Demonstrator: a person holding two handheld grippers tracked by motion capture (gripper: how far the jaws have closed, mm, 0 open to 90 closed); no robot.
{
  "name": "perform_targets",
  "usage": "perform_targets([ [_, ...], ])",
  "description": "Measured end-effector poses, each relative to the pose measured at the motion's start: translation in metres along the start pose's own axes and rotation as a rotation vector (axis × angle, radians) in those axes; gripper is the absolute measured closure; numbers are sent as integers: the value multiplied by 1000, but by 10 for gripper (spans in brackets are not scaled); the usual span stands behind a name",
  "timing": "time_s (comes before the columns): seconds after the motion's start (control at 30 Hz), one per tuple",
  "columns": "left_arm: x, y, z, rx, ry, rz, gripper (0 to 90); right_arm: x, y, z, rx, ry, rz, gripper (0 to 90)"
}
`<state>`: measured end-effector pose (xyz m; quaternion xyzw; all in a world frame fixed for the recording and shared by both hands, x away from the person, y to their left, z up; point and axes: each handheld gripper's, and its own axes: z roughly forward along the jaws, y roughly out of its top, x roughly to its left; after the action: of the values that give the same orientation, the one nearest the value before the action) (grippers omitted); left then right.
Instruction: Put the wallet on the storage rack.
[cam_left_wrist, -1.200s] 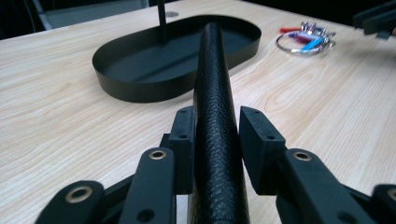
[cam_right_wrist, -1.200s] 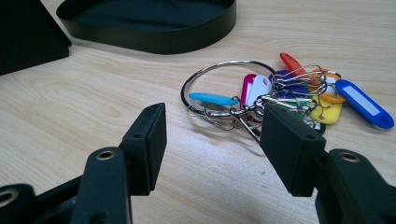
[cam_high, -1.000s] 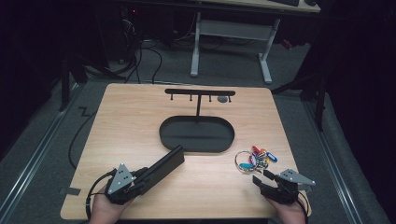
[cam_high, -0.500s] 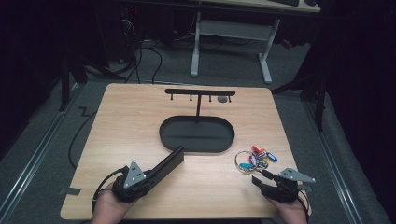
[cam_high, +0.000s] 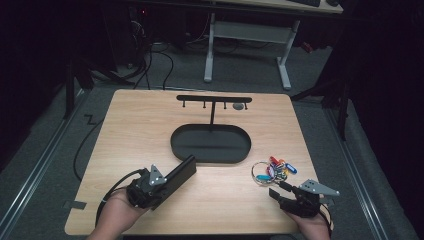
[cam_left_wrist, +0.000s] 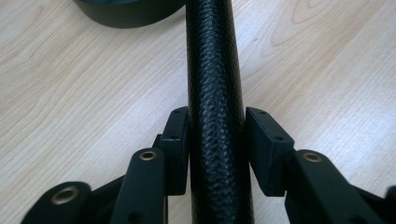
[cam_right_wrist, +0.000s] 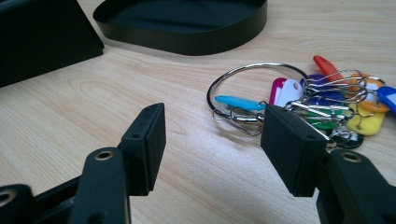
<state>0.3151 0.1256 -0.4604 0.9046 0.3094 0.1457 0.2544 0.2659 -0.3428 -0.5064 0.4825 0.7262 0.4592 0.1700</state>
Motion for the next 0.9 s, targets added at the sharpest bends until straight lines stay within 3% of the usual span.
perform_targets([
  [0.3, 1, 15, 0, 85, 7, 74, 599, -1, 0, 0, 3, -12, -1, 407],
  [0.53, 9, 30, -3, 126, -40, 69, 574, -2, -2, 3, 17, -8, 10, 407],
  [0.6, 13, 36, -2, 152, -76, 66, 596, -1, -1, 2, 13, -9, 9, 407],
  [0.8, 13, 43, 0, 196, -69, 82, 629, -1, -1, 2, 11, -8, 7, 407],
  [0.9, 13, 43, 0, 195, -73, 77, 643, -1, 1, 3, 7, -2, 5, 407],
])
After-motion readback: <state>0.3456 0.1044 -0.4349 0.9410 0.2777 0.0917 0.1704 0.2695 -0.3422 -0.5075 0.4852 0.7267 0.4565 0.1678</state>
